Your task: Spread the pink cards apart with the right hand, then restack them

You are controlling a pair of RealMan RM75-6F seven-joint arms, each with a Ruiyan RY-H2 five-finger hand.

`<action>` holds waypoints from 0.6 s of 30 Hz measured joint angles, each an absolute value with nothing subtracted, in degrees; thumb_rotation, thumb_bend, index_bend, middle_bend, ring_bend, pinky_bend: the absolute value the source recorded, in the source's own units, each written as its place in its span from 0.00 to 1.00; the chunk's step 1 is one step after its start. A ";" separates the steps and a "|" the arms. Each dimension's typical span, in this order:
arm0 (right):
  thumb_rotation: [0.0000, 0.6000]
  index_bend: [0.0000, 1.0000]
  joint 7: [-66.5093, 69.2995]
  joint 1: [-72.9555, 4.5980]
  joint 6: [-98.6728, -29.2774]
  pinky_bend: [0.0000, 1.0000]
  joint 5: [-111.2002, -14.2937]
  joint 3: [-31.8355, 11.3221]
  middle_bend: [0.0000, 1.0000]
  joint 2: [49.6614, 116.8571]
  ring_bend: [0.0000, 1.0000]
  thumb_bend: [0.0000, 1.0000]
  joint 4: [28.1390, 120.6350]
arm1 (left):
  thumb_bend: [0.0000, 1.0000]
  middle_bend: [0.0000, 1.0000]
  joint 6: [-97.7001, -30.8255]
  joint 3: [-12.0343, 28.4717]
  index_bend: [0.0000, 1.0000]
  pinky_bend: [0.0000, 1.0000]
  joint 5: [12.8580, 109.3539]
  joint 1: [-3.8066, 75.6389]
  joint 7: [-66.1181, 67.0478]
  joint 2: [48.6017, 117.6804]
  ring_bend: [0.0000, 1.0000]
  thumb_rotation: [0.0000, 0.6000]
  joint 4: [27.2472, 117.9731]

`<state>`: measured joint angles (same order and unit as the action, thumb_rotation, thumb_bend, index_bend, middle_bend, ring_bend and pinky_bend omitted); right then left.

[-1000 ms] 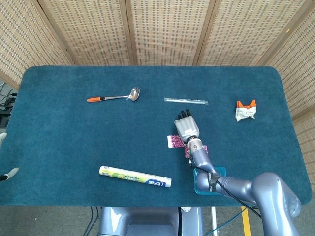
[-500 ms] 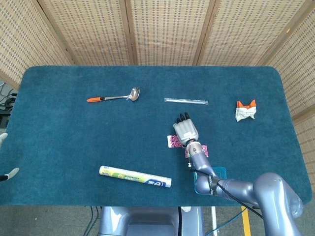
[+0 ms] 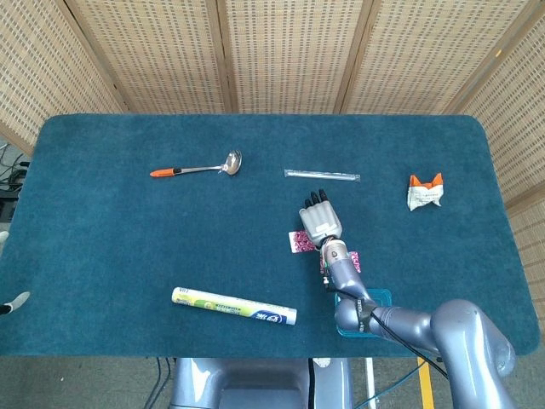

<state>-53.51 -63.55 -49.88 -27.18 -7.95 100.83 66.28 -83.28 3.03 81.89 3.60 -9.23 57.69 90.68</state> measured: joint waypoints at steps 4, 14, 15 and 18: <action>1.00 0.36 -54.06 -64.01 -49.90 0.00 -27.36 -8.29 0.18 100.50 0.00 0.15 66.48 | 0.14 0.00 -83.28 3.04 0.08 0.00 81.87 3.54 -9.40 57.76 0.00 1.00 90.52; 1.00 0.36 -55.63 -63.76 -51.72 0.00 -25.61 -8.18 0.18 98.18 0.00 0.15 72.30 | 0.14 0.00 -83.33 3.00 0.08 0.00 82.38 3.58 -9.69 57.75 0.00 1.00 90.41; 1.00 0.36 -55.92 -63.70 -52.20 0.00 -25.07 -8.12 0.18 97.95 0.00 0.15 73.11 | 0.14 0.00 -83.37 3.00 0.08 0.00 82.47 3.59 -9.72 57.74 0.00 1.00 90.42; 1.00 0.36 -56.54 -63.67 -53.28 0.00 -24.04 -8.08 0.18 97.70 0.00 0.15 74.05 | 0.14 0.00 -83.48 2.93 0.08 0.00 82.74 3.56 -9.85 57.68 0.00 1.00 90.42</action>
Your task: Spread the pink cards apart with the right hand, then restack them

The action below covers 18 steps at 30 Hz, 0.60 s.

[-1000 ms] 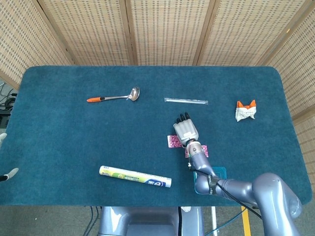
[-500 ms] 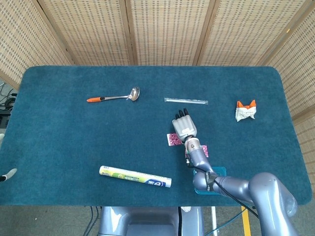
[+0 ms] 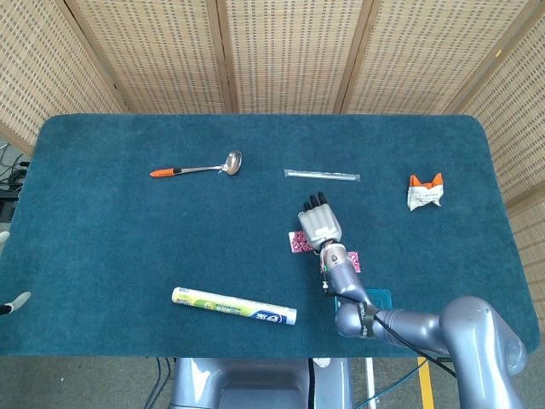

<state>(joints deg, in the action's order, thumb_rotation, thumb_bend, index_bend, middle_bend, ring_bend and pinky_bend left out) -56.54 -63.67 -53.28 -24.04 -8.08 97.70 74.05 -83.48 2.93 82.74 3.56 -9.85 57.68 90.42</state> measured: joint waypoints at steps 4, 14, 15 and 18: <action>1.00 0.36 -56.69 -63.51 -53.87 0.00 -23.29 -8.04 0.18 97.89 0.00 0.16 74.07 | 0.14 0.00 -83.54 2.90 0.08 0.00 82.84 3.52 -10.08 57.60 0.00 1.00 90.30; 1.00 0.36 -56.62 -63.30 -53.32 0.00 -22.49 -7.85 0.18 99.13 0.00 0.15 71.84 | 0.14 0.00 -83.64 2.88 0.08 0.00 82.94 3.45 -10.24 57.46 0.00 1.00 90.25; 1.00 0.36 -56.61 -63.30 -53.15 0.00 -22.42 -7.84 0.18 99.30 0.00 0.15 71.51 | 0.14 0.00 -83.62 2.89 0.08 0.00 82.91 3.44 -10.25 57.44 0.00 1.00 90.24; 1.00 0.36 -56.80 -63.35 -52.71 0.00 -22.09 -7.79 0.18 99.78 0.00 0.15 70.82 | 0.14 0.00 -83.58 2.94 0.08 0.00 82.86 3.48 -10.28 57.45 0.00 1.00 90.14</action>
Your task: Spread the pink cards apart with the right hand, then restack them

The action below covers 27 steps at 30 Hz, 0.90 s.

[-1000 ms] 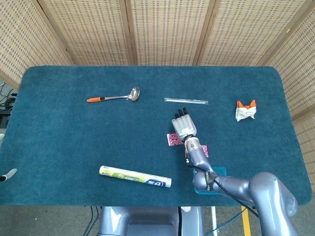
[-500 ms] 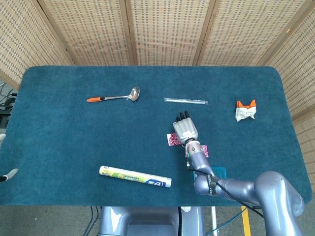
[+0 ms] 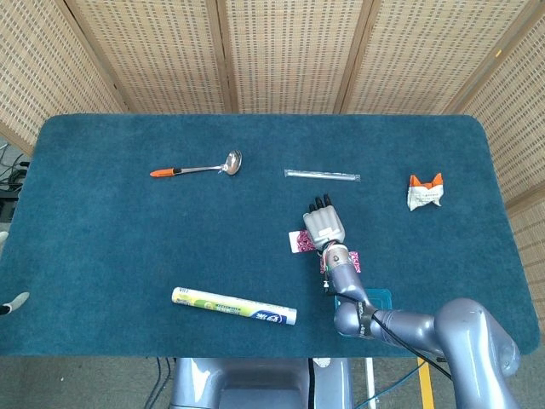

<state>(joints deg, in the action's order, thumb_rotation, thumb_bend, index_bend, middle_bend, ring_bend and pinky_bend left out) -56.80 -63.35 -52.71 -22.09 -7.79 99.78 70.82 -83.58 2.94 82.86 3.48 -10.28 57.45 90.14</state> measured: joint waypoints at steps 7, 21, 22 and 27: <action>1.00 0.36 -57.45 -63.59 -52.84 0.00 -21.85 -7.85 0.18 100.30 0.00 0.15 70.49 | 0.14 0.00 -83.53 2.94 0.08 0.00 82.89 3.50 -10.50 57.56 0.00 1.00 89.90; 1.00 0.36 -59.54 -64.53 -53.27 0.00 -20.40 -8.55 0.18 101.04 0.00 0.15 69.78 | 0.14 0.00 -83.46 2.92 0.08 0.00 82.63 3.28 -11.51 57.97 0.00 1.00 88.82; 1.00 0.36 -59.67 -64.55 -53.30 0.00 -20.30 -8.55 0.18 101.13 0.00 0.15 69.74 | 0.14 0.00 -83.45 2.92 0.08 0.00 82.63 3.29 -11.57 58.00 0.00 1.00 88.74; 1.00 0.36 -60.02 -64.49 -53.35 0.00 -19.95 -8.44 0.18 101.49 0.00 0.15 69.45 | 0.14 0.00 -83.32 2.97 0.08 0.00 82.55 3.32 -11.83 58.10 0.00 1.00 88.35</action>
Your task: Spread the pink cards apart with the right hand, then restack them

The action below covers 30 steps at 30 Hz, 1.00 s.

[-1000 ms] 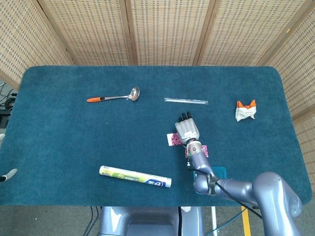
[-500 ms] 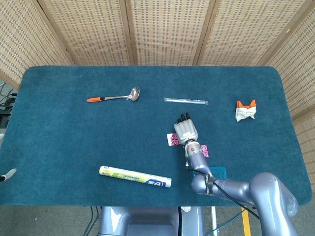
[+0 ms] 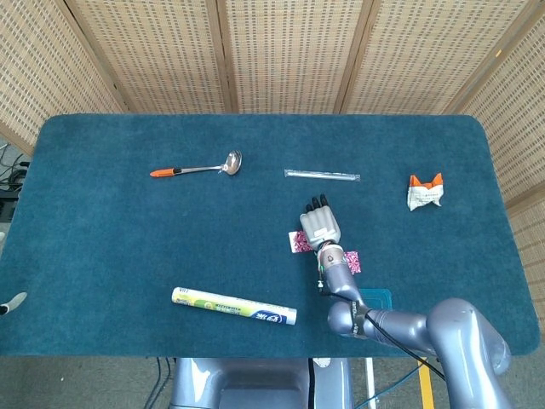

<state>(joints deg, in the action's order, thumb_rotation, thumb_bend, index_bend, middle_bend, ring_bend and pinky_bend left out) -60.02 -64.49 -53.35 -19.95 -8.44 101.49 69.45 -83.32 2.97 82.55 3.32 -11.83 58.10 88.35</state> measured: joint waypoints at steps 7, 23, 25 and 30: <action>1.00 0.36 -60.29 -64.53 -53.02 0.00 -19.71 -8.51 0.18 102.08 0.00 0.15 68.41 | 0.14 0.00 -83.07 2.98 0.08 0.00 82.44 3.38 -11.91 58.25 0.00 1.00 88.12; 1.00 0.36 -60.96 -64.30 -53.00 0.00 -19.51 -8.61 0.18 102.43 0.00 0.16 67.63 | 0.14 0.00 -82.75 3.04 0.08 0.00 82.35 3.55 -11.84 58.41 0.00 1.00 87.97; 1.00 0.36 -60.97 -64.19 -53.09 0.00 -19.57 -8.62 0.18 102.39 0.00 0.16 67.75 | 0.14 0.00 -82.82 3.05 0.08 0.00 82.34 3.51 -11.85 58.42 0.00 1.00 87.97; 1.00 0.36 -61.20 -64.09 -53.22 0.00 -19.63 -8.58 0.18 102.53 0.00 0.16 67.68 | 0.14 0.00 -82.95 3.02 0.08 0.00 82.38 3.42 -11.91 58.46 0.00 1.00 87.96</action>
<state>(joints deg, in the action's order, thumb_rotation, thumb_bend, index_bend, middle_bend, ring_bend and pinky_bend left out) -61.20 -64.09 -53.22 -19.63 -8.58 102.53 67.68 -82.95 3.02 82.38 3.42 -11.91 58.46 87.96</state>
